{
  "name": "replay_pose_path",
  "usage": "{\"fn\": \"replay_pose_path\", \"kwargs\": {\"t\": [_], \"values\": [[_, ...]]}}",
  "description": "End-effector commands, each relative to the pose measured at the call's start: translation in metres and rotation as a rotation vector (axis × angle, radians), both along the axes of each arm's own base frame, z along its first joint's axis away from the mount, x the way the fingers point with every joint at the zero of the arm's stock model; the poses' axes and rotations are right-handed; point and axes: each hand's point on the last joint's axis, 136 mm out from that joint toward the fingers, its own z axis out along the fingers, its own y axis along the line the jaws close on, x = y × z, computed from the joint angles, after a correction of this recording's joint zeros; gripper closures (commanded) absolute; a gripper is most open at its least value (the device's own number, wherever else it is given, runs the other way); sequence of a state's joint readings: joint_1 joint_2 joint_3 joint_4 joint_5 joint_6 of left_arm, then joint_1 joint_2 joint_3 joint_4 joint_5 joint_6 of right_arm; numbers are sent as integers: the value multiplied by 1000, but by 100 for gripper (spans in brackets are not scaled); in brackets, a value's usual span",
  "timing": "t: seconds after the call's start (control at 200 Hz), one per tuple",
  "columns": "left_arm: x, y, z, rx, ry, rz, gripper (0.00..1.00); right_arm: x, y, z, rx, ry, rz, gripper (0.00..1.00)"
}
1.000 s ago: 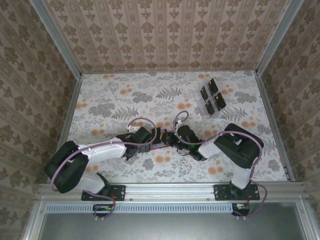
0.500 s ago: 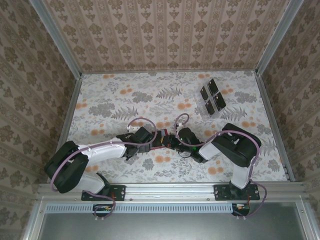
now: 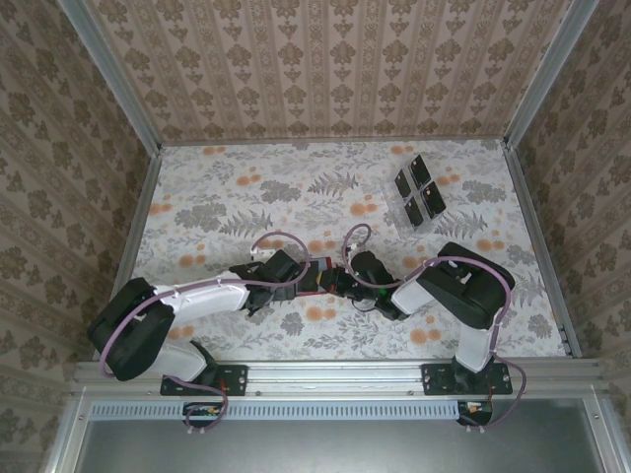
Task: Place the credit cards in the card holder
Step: Insert the credit card into the card slot.
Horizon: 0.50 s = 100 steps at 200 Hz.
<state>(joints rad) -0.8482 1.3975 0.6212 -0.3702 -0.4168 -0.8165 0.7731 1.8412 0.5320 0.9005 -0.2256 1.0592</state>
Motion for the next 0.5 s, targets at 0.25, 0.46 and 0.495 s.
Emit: {"fn": "replay_pose_path", "kwargs": {"t": [0.25, 0.46, 0.495], "values": [[-5, 12, -3, 29, 13, 20, 0, -2, 11, -14, -21, 72, 56, 100], [-4, 10, -2, 24, 12, 13, 0, 1, 19, -15, -15, 84, 70, 100], [-3, 9, -1, 23, 10, 10, 0, 2, 20, -15, -18, 88, 72, 100]]}}
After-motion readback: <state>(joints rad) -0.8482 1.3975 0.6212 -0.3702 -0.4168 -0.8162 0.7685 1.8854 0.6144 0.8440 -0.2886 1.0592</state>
